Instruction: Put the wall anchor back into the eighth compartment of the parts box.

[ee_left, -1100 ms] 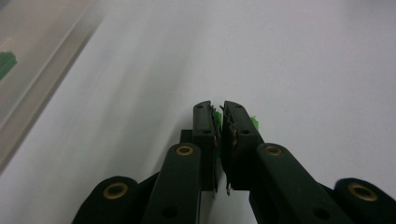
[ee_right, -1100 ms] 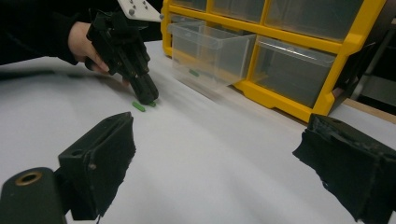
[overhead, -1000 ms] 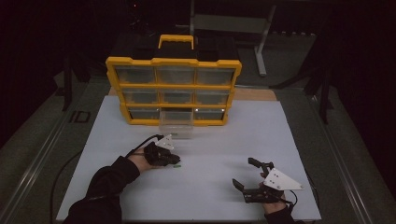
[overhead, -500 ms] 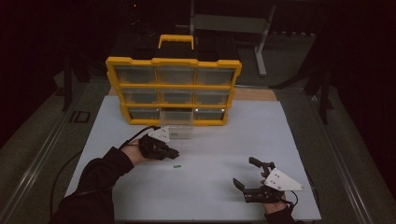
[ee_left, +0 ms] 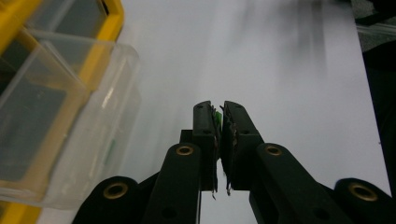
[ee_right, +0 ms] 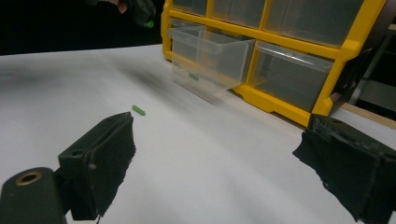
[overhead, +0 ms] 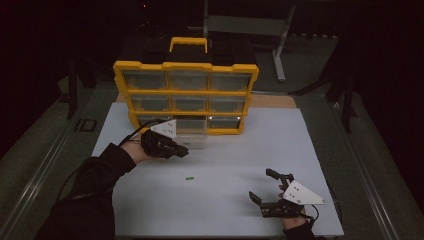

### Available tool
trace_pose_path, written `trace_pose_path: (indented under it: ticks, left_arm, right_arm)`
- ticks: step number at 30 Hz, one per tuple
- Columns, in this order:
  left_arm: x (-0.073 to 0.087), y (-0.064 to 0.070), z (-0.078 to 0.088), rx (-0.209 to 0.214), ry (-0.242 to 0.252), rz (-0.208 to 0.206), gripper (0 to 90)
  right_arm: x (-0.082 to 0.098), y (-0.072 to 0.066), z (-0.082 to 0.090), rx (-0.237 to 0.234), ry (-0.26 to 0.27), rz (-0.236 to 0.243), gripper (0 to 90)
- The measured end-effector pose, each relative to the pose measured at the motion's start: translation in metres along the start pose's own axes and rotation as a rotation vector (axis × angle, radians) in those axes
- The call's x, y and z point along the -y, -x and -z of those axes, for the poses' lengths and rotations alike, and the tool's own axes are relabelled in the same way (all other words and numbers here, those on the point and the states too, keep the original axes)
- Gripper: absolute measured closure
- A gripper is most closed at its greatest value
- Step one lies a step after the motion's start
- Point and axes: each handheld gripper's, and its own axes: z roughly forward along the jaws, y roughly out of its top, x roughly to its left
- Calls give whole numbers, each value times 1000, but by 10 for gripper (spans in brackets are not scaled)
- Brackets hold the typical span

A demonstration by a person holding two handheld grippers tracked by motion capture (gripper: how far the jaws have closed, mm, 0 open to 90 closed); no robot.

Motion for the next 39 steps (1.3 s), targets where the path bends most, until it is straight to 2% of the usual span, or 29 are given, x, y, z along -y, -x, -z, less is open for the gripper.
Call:
trace_pose_path:
  ticks: [6,12,14,19,22,25,27,29,31,35,39]
  left_arm:
    - [-12,-7,12,-13,34,0,843]
    - [-24,-19,27,-46,73,7,843]
    - [-28,-24,32,-61,104,16,843]
    - [-31,-33,37,-88,154,47,843]
    - [-30,-39,37,-99,195,79,842]
    - [-28,-44,35,-146,215,121,841]
    - [-26,-47,32,-157,227,145,841]
    - [-25,-50,29,-171,228,171,841]
    - [-24,-52,26,-186,229,178,841]
    - [-22,-58,15,-196,203,216,841]
    - [-18,-60,4,-218,169,229,840]
  right_arm:
    - [0,0,0,1,2,-2,93]
    - [0,0,0,-1,1,-2,93]
    - [0,0,0,-1,3,-4,93]
    - [0,0,0,-3,1,-1,93]
    - [0,0,0,-2,3,-3,93]
    - [0,0,1,0,5,-3,93]
    - [0,0,1,-1,4,-4,93]
    - [0,0,1,0,4,-3,93]
    - [0,0,1,-1,5,-3,93]
    - [0,0,1,-2,3,-2,93]
    - [0,0,1,-2,1,-2,93]
